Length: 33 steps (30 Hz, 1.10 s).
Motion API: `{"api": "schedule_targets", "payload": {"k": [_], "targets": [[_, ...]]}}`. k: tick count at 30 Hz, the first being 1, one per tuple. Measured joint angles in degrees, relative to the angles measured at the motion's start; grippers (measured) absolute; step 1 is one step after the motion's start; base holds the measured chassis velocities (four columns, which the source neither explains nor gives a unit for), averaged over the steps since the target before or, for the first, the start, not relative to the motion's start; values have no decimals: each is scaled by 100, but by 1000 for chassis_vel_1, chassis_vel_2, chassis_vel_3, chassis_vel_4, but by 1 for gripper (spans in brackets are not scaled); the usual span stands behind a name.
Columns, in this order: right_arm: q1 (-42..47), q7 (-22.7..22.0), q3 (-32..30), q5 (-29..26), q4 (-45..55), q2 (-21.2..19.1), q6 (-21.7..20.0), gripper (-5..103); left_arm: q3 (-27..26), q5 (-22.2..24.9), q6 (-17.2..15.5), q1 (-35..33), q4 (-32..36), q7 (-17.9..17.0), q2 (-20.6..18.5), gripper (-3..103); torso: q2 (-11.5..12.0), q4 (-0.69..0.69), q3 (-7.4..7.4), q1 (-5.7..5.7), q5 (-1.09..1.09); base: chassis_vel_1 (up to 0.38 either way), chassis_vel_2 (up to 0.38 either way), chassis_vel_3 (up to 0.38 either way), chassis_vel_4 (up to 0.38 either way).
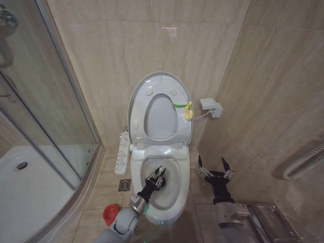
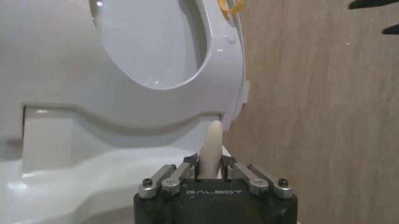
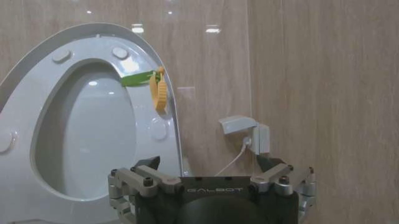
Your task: Open the toilet lid, clean the toilet bowl with a toilet brush, close the toilet lid, and flush.
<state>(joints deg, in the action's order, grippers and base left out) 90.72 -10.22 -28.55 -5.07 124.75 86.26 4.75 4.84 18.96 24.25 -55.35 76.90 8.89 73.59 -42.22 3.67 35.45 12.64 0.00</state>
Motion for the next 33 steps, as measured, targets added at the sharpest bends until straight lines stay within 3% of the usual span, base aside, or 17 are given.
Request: {"api": "schedule_targets", "payload": {"k": [22, 33], "targets": [[0, 0, 0, 0, 0, 0, 0, 100, 499, 271, -46, 1314, -383, 24, 369, 22, 1, -1, 0, 1, 1, 0, 0, 0, 0], [0, 0, 0, 0, 0, 0, 0, 100, 549, 294, 199, 1215, -1046, 144, 585, 22, -1, -1, -1, 0, 0, 0, 0, 0, 0]]}}
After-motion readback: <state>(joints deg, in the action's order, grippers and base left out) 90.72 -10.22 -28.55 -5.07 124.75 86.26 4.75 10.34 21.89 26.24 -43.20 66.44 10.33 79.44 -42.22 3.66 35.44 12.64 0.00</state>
